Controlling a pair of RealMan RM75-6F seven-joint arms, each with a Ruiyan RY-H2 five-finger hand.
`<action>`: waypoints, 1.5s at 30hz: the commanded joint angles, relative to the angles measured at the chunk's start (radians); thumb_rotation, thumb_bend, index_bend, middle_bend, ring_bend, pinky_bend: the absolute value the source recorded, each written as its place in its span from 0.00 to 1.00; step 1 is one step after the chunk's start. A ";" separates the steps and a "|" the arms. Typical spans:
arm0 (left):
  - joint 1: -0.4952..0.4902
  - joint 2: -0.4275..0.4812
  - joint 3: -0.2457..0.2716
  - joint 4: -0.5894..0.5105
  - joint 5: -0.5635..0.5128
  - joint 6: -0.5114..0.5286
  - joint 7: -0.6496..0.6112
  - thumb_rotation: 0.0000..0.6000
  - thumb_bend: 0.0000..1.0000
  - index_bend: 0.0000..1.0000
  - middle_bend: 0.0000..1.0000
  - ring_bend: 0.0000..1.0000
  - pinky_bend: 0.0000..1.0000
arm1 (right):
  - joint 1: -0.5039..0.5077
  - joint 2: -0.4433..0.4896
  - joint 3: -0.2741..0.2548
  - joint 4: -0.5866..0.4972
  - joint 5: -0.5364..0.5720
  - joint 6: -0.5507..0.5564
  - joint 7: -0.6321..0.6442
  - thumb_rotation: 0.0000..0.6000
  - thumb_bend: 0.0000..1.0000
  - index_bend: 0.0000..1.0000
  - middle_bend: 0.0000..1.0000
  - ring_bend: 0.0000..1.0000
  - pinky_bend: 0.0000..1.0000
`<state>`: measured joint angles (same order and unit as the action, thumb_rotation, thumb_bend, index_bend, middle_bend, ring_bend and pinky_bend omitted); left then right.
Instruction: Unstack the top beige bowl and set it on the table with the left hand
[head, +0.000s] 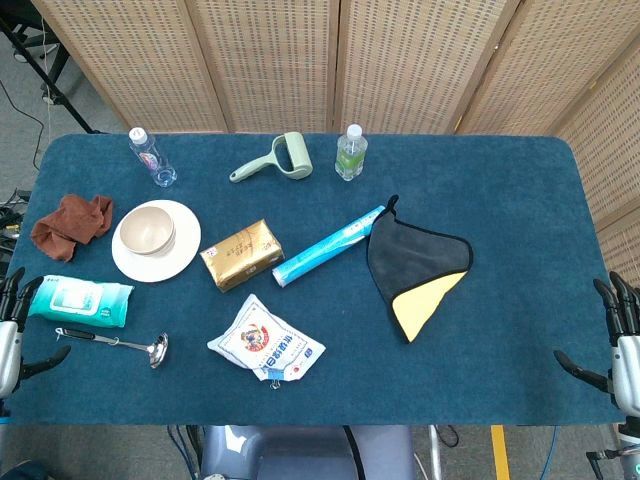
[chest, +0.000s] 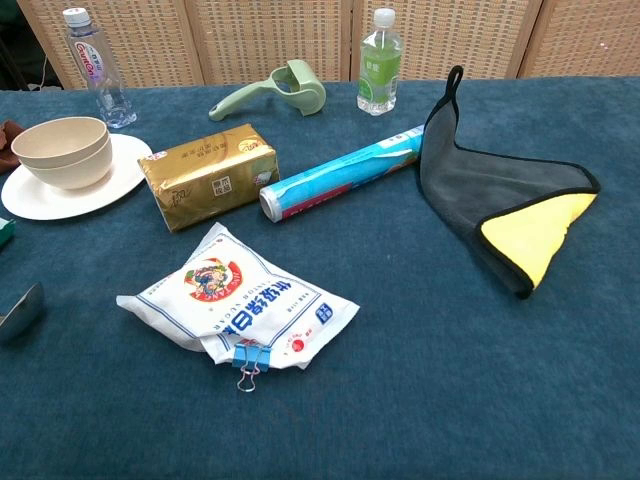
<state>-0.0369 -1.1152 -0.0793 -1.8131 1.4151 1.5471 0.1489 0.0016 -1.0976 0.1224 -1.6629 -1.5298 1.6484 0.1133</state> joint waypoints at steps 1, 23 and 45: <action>-0.002 -0.003 0.000 0.001 -0.003 -0.003 0.006 1.00 0.00 0.12 0.00 0.00 0.00 | 0.000 -0.002 0.004 0.001 0.005 0.001 -0.001 1.00 0.00 0.00 0.00 0.00 0.00; -0.395 -0.052 -0.219 0.212 -0.419 -0.496 0.168 1.00 0.19 0.52 0.00 0.00 0.00 | 0.008 -0.005 0.014 0.011 0.058 -0.040 -0.011 1.00 0.00 0.00 0.00 0.00 0.00; -0.564 -0.272 -0.188 0.512 -0.545 -0.604 0.211 1.00 0.33 0.52 0.00 0.00 0.00 | 0.016 -0.003 0.025 0.029 0.106 -0.082 0.015 1.00 0.00 0.00 0.00 0.00 0.00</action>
<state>-0.5957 -1.3815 -0.2694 -1.3081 0.8728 0.9462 0.3612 0.0169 -1.1002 0.1481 -1.6340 -1.4239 1.5665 0.1280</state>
